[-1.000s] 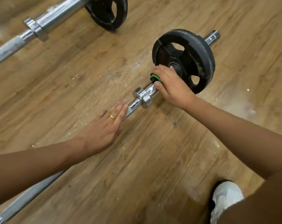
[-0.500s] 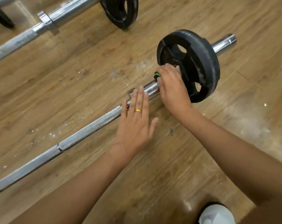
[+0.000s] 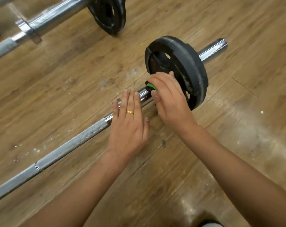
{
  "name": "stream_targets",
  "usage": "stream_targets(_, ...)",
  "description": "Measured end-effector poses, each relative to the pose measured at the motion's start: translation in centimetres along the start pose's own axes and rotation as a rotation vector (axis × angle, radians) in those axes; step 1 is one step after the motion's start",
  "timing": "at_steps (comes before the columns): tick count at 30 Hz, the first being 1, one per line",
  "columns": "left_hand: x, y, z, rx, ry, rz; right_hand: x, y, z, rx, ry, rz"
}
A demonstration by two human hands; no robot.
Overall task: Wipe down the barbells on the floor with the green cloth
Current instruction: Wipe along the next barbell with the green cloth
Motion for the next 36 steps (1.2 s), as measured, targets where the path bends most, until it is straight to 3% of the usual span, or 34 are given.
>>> stream_targets(8, 0.4, 1.5, -3.2, -0.014, -0.065, -0.075, 0.6, 9.1, 1.6, 0.184, 0.107, 0.075)
stream_targets(12, 0.6, 1.8, -6.6, -0.039, -0.003, -0.12, 7.0, 13.3, 0.3, 0.282, -0.05, 0.17)
stream_targets(16, 1.3, 0.1, -7.3, -0.088, -0.039, -0.172, 13.7, 11.6, -1.9, 0.026, -0.244, 0.196)
stream_targets(21, 0.8, -1.2, -7.5, -0.118, -0.056, -0.159, 15.8, 5.8, -2.3, -0.272, -0.145, 0.243)
stream_targets(27, 1.3, -1.5, -8.0, -0.196, -0.073, -0.19, 17.5, 6.5, -3.1, -0.226, -0.242, 0.211)
stream_targets(32, 1.4, -1.4, -7.6, -0.19, -0.072, -0.191, 17.0, 5.4, -2.3, -0.265, -0.111, 0.236)
stream_targets(36, 1.6, -1.5, -7.2, -0.186, -0.073, -0.167, 18.5, 7.4, -2.8, -0.169, -0.251, 0.218)
Point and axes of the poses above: each hand's wrist, its own z-axis away from the middle knuckle, its own y-axis out of the back of the hand, x = y × z, the point moved 7 cm from there along -z, towards the middle knuckle, and after that the axes turned 14 degrees about -x, right-handed, at the moved point
